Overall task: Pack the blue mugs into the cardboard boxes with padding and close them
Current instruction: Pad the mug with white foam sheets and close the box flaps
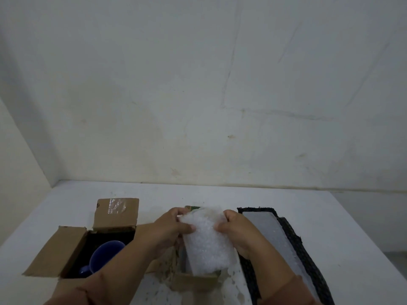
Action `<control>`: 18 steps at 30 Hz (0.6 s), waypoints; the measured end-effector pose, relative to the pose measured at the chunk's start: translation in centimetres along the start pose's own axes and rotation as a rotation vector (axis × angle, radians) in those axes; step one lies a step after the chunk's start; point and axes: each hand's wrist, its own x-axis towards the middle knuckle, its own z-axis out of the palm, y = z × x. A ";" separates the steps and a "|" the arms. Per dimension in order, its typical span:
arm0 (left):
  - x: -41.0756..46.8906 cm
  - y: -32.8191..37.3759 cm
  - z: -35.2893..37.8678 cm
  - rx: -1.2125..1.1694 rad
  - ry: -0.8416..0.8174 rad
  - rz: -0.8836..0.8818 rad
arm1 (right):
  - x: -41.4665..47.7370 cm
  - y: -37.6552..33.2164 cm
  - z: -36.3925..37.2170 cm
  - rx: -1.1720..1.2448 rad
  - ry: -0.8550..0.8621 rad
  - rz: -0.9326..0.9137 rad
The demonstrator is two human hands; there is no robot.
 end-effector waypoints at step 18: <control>1.4 -4.1 1.6 1.013 0.344 0.427 | 1.4 3.9 3.7 -0.342 0.314 -0.065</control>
